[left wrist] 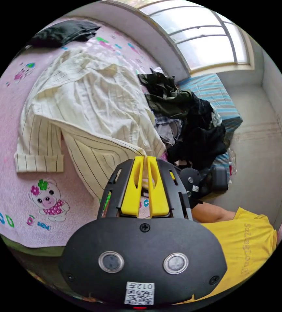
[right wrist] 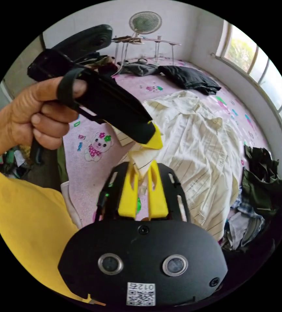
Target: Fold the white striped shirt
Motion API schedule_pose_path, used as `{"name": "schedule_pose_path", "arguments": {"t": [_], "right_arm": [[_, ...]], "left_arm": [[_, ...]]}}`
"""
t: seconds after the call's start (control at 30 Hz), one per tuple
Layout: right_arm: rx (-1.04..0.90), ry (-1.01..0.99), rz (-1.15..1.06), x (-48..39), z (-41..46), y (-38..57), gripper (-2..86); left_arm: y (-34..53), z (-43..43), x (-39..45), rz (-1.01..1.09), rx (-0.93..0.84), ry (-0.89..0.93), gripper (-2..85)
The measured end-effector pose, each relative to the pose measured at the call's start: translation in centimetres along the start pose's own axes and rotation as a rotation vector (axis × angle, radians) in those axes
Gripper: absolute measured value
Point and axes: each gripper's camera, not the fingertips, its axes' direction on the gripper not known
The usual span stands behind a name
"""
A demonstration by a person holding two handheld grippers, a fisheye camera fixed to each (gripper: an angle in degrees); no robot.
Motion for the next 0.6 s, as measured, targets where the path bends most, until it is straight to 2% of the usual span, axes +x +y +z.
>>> {"name": "schedule_pose_path", "arguments": {"t": [0.03, 0.13, 0.23, 0.3, 0.4, 0.43, 0.5, 0.6], "right_arm": [[0.023, 0.020, 0.038, 0.7, -0.4, 0.0, 3.5], [0.051, -0.114, 0.175, 4.2, -1.2, 0.4, 2.5], [0.093, -0.217, 0.372, 8.9, -1.7, 2.6, 2.3], [0.126, -0.260, 0.490, 11.5, -1.7, 4.5, 2.5], [0.136, -0.301, 0.610, 14.0, -1.3, 6.9, 2.9], [0.134, -0.301, 0.631, 14.3, -1.2, 7.5, 3.1], [0.129, -0.301, 0.646, 14.6, -1.0, 8.0, 3.2], [0.138, -0.327, 0.684, 15.0, -0.4, 8.6, 3.3]], "left_arm": [[-0.2, -0.1, 0.2, 0.016, 0.005, 0.006, 1.1], [0.1, -1.5, 0.4, 0.067, 0.113, 0.071, 1.8], [1.3, -2.6, -2.2, -0.037, 0.212, 0.008, 2.8], [2.3, -2.1, -5.9, -0.198, 0.199, -0.153, 4.2], [3.1, -0.3, -10.4, -0.417, 0.129, -0.277, 7.1], [3.1, 0.1, -10.7, -0.432, 0.117, -0.325, 7.6], [2.2, 1.9, -10.4, -0.390, 0.078, -0.563, 9.6], [0.0, 5.3, -8.6, -0.266, 0.016, -0.713, 11.5]]}}
